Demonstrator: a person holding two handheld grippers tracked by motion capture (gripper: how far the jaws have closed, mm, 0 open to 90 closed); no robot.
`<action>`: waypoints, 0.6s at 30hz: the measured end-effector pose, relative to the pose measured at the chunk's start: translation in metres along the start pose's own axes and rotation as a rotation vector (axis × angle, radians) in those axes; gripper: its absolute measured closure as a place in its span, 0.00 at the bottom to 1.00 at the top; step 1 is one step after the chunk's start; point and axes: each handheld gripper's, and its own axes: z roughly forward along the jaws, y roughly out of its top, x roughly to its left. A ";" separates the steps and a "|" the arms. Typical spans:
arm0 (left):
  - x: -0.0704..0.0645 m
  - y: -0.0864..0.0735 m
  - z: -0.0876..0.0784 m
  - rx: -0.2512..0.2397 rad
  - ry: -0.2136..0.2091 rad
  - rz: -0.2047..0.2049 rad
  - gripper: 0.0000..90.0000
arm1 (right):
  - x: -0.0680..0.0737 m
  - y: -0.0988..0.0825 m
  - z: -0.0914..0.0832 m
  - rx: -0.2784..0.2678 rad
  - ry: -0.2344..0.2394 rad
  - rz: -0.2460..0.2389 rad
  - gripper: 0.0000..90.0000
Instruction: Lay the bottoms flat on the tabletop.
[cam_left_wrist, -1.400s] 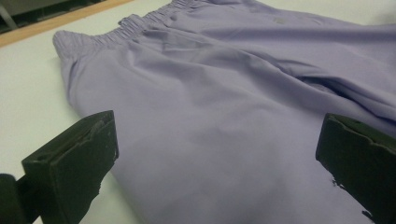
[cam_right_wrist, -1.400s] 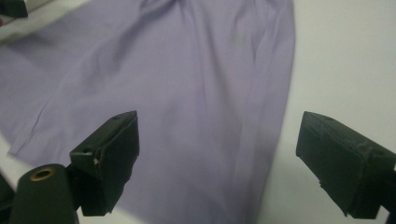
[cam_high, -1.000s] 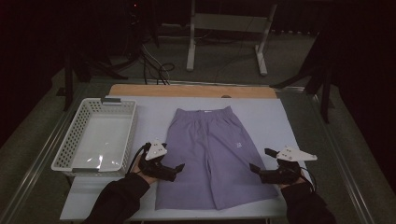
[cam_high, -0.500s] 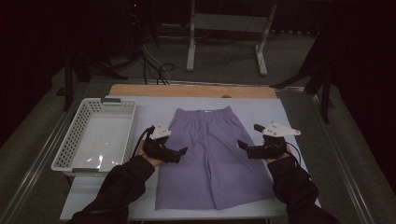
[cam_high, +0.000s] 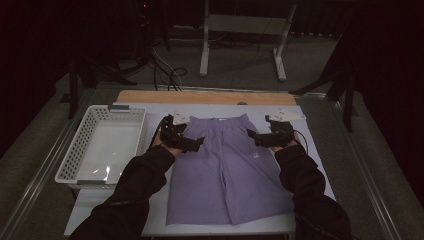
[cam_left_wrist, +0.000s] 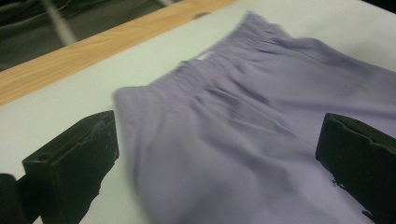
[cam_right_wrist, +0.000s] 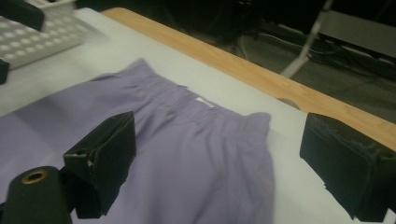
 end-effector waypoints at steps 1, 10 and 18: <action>0.002 0.003 0.003 0.001 0.019 -0.014 0.00 | -0.003 0.001 0.004 -0.001 0.000 0.015 0.12; 0.016 0.012 0.032 0.021 0.067 -0.063 0.00 | -0.026 -0.004 0.041 0.065 -0.030 0.073 0.19; 0.034 0.011 0.068 0.087 0.079 -0.119 0.03 | -0.040 -0.009 0.078 0.145 -0.037 0.120 0.26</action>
